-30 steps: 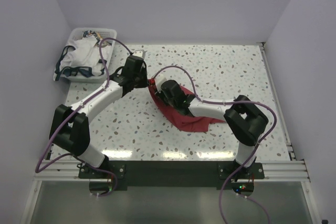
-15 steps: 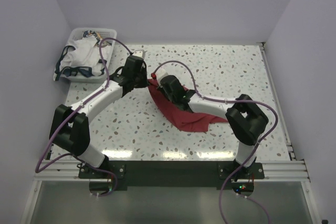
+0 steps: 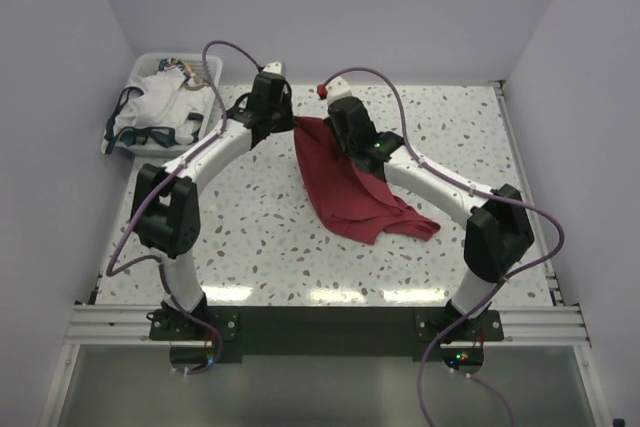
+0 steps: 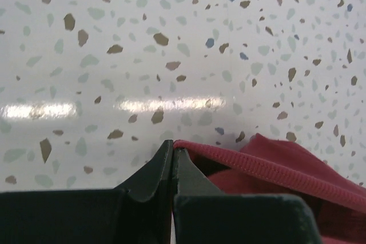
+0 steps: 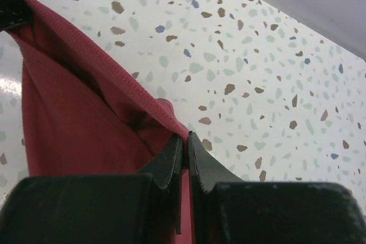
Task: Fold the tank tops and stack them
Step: Flatten the tank top out
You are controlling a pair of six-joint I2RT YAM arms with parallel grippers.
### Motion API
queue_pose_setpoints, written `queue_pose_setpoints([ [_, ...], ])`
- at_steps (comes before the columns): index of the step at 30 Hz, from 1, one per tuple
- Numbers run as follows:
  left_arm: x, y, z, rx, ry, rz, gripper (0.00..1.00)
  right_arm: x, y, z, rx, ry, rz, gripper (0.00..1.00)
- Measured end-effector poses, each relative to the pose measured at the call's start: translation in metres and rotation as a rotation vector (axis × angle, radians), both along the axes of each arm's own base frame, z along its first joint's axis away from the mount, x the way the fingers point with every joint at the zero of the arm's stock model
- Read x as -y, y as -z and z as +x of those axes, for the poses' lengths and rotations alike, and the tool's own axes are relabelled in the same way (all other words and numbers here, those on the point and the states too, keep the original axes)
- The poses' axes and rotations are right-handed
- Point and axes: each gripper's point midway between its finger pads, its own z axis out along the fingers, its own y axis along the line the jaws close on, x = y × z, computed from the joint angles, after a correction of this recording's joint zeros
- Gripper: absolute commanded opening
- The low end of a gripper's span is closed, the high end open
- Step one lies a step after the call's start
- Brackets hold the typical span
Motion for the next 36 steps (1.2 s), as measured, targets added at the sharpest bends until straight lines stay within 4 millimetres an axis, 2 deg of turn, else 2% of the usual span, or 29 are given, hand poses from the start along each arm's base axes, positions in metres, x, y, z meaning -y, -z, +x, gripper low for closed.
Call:
queue_pose_setpoints([
  [3,0.018,-0.005,0.032,0.028,0.02,-0.031,0.06,0.021,-0.022,0.012,0.014,0.083,0.018,0.0],
  [6,0.032,-0.007,0.047,0.034,0.042,-0.069,0.18,0.046,-0.043,0.025,0.029,0.165,0.042,0.0],
  [7,0.035,-0.008,0.049,0.034,0.046,-0.08,0.24,0.054,-0.05,0.029,0.037,0.189,0.049,0.0],
  [9,0.039,-0.01,0.049,0.035,0.055,-0.091,0.29,0.066,-0.057,0.034,0.044,0.226,0.052,0.0],
  [10,0.041,-0.011,0.049,0.037,0.06,-0.095,0.35,0.074,-0.06,0.036,0.046,0.247,0.049,0.0],
  [12,0.046,-0.011,0.045,0.037,0.069,-0.095,0.4,0.083,-0.059,0.039,0.039,0.272,0.046,0.0],
  [13,0.051,-0.01,0.04,0.034,0.077,-0.095,0.44,0.087,-0.057,0.041,0.033,0.284,0.045,0.0],
  [15,0.065,-0.006,0.023,0.022,0.102,-0.085,0.44,0.095,-0.048,0.046,0.011,0.31,0.041,0.0],
  [17,0.09,0.0,-0.001,0.004,0.145,-0.08,0.44,0.104,-0.034,0.05,-0.021,0.336,0.034,0.0],
  [21,0.146,0.024,-0.062,-0.051,0.254,-0.079,0.44,0.124,-0.007,0.058,-0.092,0.382,0.043,0.0],
  [23,0.166,0.038,-0.088,-0.079,0.302,-0.074,0.46,0.137,0.003,0.06,-0.118,0.412,0.059,0.0],
  [25,0.18,0.047,-0.103,-0.1,0.331,-0.071,0.52,0.15,0.009,0.06,-0.141,0.444,0.076,0.0],
  [29,0.196,0.058,-0.102,-0.106,0.33,-0.07,0.53,0.172,0.02,0.061,-0.17,0.5,0.111,0.0],
  [36,0.213,0.09,-0.071,-0.111,0.28,-0.038,0.54,0.194,0.043,0.053,-0.221,0.576,0.143,0.0],
])
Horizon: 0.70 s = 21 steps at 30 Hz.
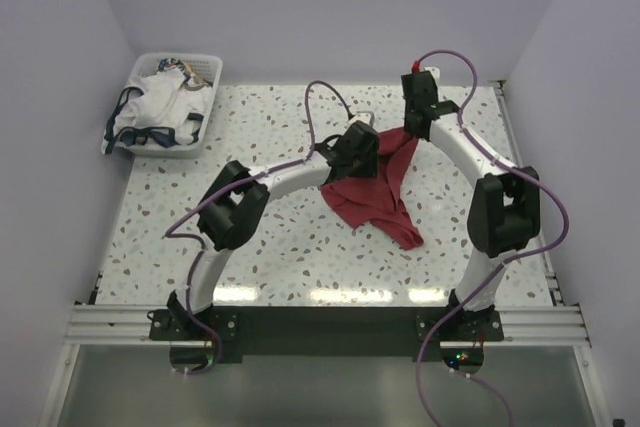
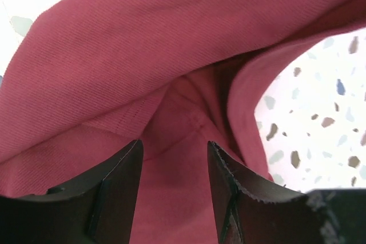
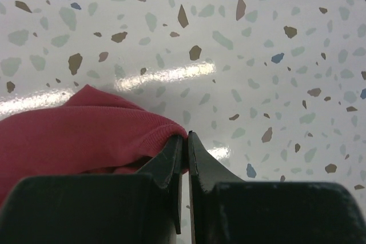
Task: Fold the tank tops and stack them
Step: Flatten the tank top out
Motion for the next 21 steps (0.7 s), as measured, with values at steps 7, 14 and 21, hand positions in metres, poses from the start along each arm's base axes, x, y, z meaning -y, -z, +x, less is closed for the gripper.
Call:
queue_pose_setpoints([
  [7,-0.008,0.033,0.001,-0.027,-0.035,0.076,0.32,0.027,0.028,-0.009,-0.06,0.08,0.037,0.0],
  [14,-0.019,0.043,-0.002,-0.028,-0.052,0.111,0.0,0.037,0.048,-0.019,-0.093,0.125,0.061,0.0],
  [21,-0.07,0.035,-0.014,-0.032,-0.1,0.16,0.0,0.037,0.072,-0.042,-0.136,0.15,0.096,0.0],
])
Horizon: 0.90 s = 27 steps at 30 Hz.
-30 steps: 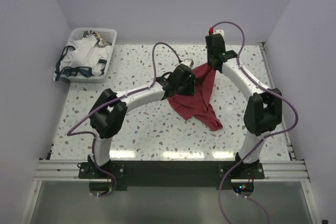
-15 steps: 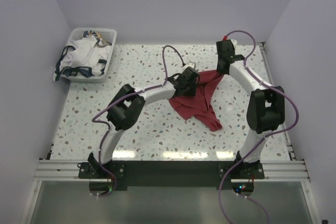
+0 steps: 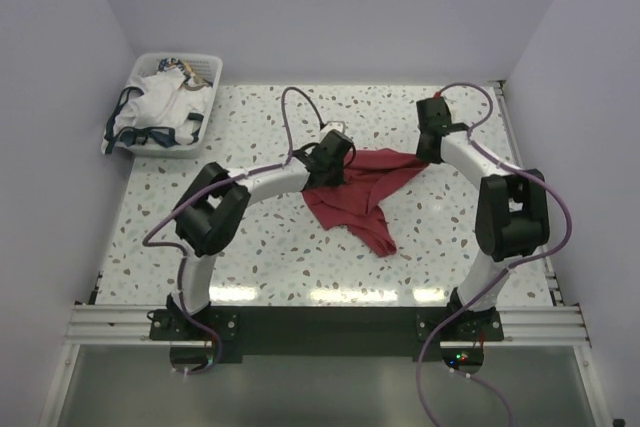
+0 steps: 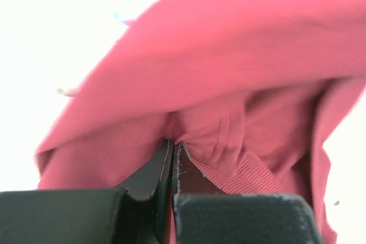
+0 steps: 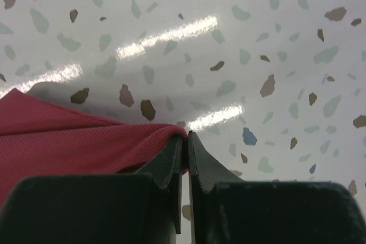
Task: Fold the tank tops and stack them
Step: Flatten the tank top out
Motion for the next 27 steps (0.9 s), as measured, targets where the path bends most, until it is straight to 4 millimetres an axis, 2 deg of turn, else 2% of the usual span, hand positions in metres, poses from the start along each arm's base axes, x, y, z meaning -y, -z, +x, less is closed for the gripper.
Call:
queue_pose_setpoints([
  [7,-0.076,-0.038,0.012,0.054,-0.102,0.018,0.03,0.001,-0.002,-0.024,0.041,0.034,0.048,0.0],
  [10,-0.098,-0.054,0.014,0.08,-0.132,0.011,0.03,0.0,-0.002,-0.027,0.063,0.041,0.069,0.0],
  [13,-0.107,-0.062,0.008,0.092,-0.134,-0.002,0.02,-0.003,0.003,-0.035,0.073,0.045,0.097,0.0],
  [15,-0.109,-0.058,-0.004,0.086,-0.12,-0.015,0.02,-0.006,0.009,-0.043,0.075,0.046,0.123,0.0],
  [19,-0.129,-0.03,-0.046,0.026,-0.116,-0.015,0.04,-0.011,0.015,-0.064,0.086,0.045,0.182,0.0],
  [23,-0.156,-0.004,-0.093,-0.025,-0.141,-0.035,0.08,-0.018,0.007,-0.072,0.134,0.04,0.24,0.0],
  [27,-0.167,0.008,-0.115,-0.032,-0.156,-0.073,0.15,-0.025,-0.001,-0.077,0.179,0.024,0.293,0.0],
])
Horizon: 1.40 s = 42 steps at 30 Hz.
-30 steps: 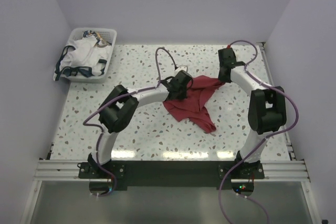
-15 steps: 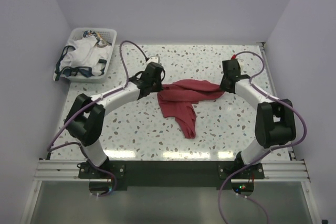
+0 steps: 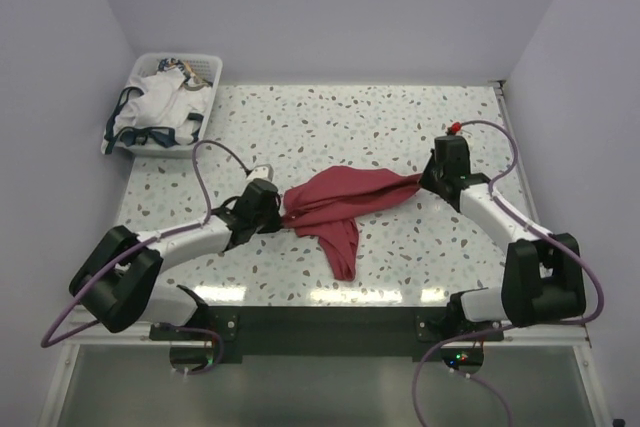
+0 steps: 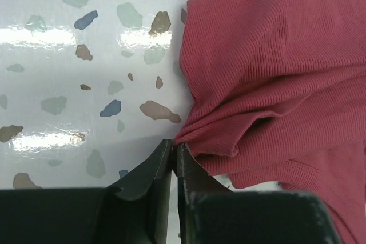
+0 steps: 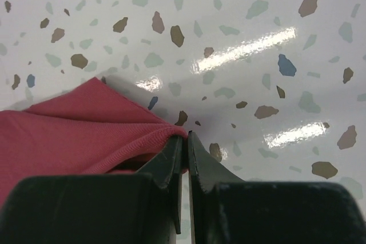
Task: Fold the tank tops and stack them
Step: Flatten the tank top out
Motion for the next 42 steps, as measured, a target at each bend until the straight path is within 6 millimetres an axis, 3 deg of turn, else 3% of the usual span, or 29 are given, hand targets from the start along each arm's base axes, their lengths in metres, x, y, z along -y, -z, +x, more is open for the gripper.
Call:
queue_pose_setpoints([
  [5,0.002,0.003,-0.006,0.017,0.001,-0.051,0.29,-0.008,-0.01,-0.009,0.045,-0.034,0.048,0.0],
  [8,0.006,-0.008,-0.003,0.054,0.009,-0.085,0.34,-0.014,-0.012,-0.015,0.061,-0.059,0.071,0.0],
  [17,0.018,-0.035,0.001,0.123,0.037,-0.142,0.35,-0.036,-0.012,-0.023,0.061,-0.128,0.076,0.0],
  [25,0.058,-0.068,-0.006,0.16,0.092,-0.128,0.31,-0.045,-0.011,-0.026,0.064,-0.149,0.053,0.0],
  [30,0.072,-0.049,-0.015,0.099,0.064,-0.061,0.32,-0.047,-0.011,-0.026,0.064,-0.153,0.048,0.0],
  [36,0.068,-0.022,-0.026,0.034,0.019,0.051,0.4,-0.047,-0.01,-0.026,0.06,-0.153,0.046,0.0],
  [42,0.06,-0.017,-0.019,0.043,-0.035,0.101,0.43,-0.047,-0.005,-0.027,0.048,-0.153,0.043,0.0],
])
